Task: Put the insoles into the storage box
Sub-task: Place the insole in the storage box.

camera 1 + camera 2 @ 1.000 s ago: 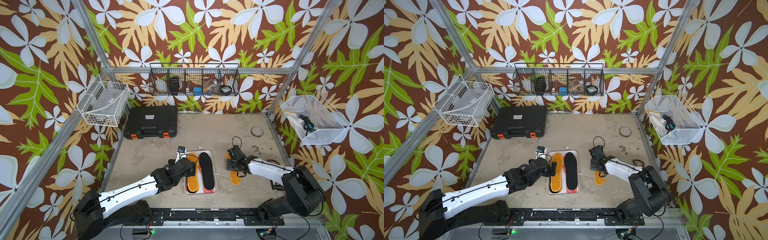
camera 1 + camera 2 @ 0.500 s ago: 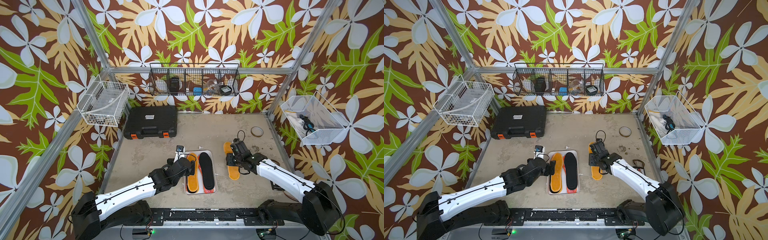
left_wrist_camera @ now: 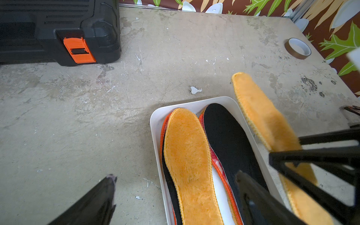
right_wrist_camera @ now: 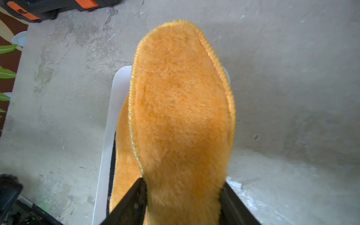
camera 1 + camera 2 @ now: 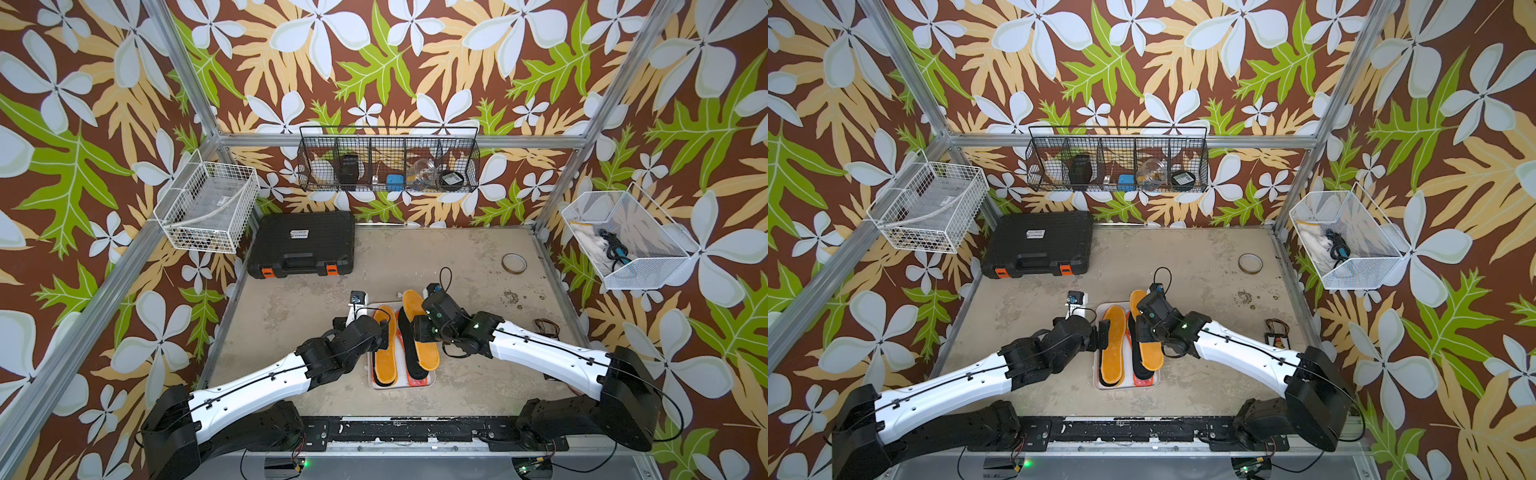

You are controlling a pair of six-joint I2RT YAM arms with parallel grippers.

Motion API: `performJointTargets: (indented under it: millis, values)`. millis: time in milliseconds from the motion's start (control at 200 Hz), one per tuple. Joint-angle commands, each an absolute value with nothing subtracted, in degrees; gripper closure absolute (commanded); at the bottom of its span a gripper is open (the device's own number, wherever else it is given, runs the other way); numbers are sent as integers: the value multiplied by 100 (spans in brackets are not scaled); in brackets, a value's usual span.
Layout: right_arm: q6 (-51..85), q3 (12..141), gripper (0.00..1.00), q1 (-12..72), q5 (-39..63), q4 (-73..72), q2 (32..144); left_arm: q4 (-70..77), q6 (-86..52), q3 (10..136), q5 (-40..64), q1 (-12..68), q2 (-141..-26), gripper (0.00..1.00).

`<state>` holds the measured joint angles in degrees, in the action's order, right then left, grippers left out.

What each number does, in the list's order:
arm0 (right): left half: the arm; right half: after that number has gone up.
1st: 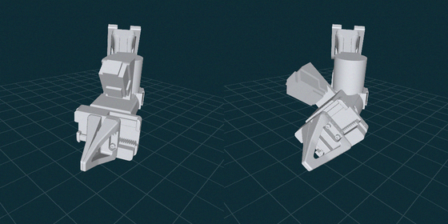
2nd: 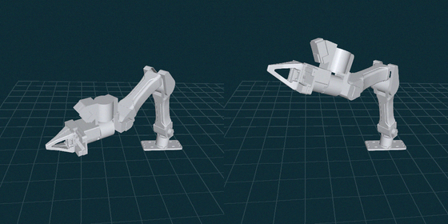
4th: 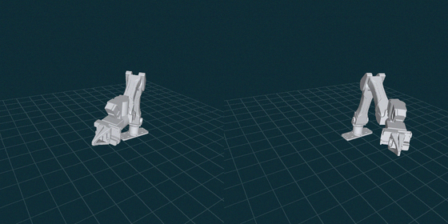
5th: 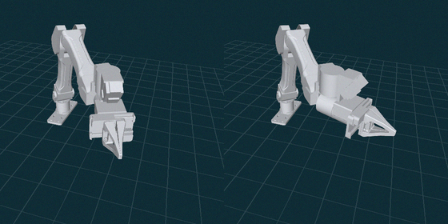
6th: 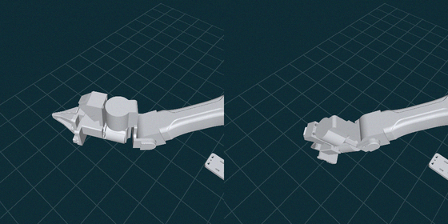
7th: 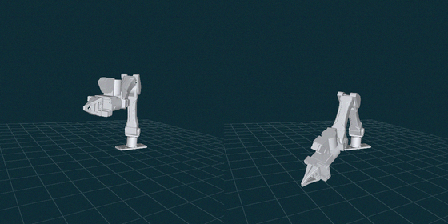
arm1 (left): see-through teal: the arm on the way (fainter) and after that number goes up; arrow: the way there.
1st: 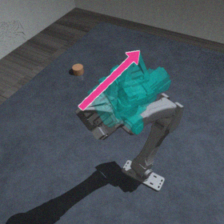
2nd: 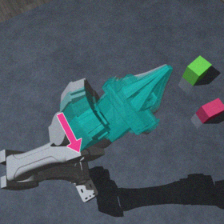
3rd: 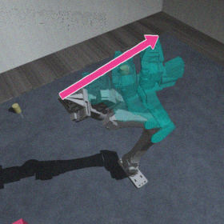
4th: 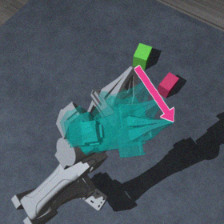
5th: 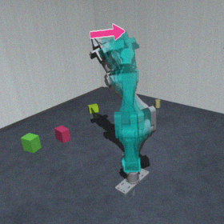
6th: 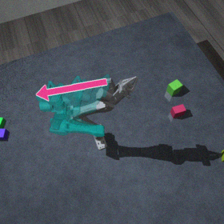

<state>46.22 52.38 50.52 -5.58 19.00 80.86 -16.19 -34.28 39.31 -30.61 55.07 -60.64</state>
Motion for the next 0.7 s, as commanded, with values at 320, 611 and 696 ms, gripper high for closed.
performJointTargets:
  millis: [320,611,696]
  values:
    - [5095,4989,41,5149,-977,1189,8807,-1703,-3491,3837,-3147,5510,-5968,0]
    - [5185,4878,39,5281,-965,1186,8987,-1670,-3547,3788,-3113,5509,-6010,0]
    - [5217,4847,35,5296,-1034,1230,8953,-1673,-3543,3797,-3116,5504,-6003,0]
